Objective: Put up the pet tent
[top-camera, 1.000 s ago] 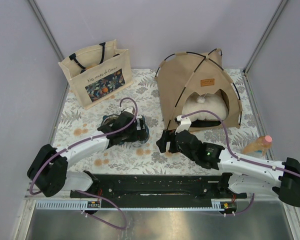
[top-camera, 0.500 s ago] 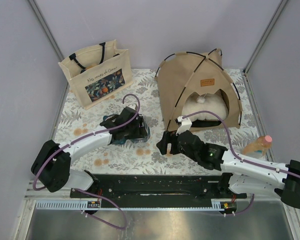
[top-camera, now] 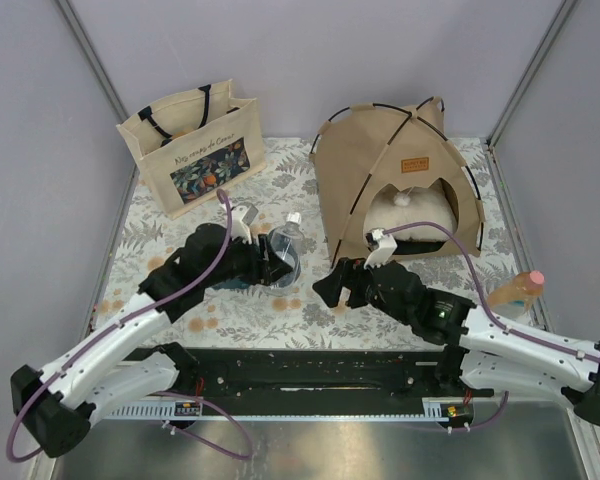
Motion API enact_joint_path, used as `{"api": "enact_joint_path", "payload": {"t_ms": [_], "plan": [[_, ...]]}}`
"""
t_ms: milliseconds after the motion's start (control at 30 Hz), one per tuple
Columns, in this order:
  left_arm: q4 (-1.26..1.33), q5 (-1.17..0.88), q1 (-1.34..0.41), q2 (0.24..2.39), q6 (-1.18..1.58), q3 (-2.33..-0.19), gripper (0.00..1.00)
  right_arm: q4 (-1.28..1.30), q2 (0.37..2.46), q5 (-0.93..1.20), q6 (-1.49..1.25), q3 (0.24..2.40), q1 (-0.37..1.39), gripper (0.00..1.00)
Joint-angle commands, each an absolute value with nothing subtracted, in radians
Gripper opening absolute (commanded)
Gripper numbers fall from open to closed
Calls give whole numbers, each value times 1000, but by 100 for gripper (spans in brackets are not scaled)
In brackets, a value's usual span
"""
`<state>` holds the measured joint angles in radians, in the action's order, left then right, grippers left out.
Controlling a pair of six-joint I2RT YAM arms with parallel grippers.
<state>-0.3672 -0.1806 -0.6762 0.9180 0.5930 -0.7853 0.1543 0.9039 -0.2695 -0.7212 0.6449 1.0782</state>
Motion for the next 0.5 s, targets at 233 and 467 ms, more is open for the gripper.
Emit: {"api": "enact_joint_path", "payload": {"t_ms": [233, 467], "plan": [[-396, -466, -681, 654, 456, -710, 56, 49, 696, -336, -801, 727, 1080, 96], [-400, -526, -683, 606, 437, -732, 56, 74, 819, -342, -825, 845, 1075, 90]]}}
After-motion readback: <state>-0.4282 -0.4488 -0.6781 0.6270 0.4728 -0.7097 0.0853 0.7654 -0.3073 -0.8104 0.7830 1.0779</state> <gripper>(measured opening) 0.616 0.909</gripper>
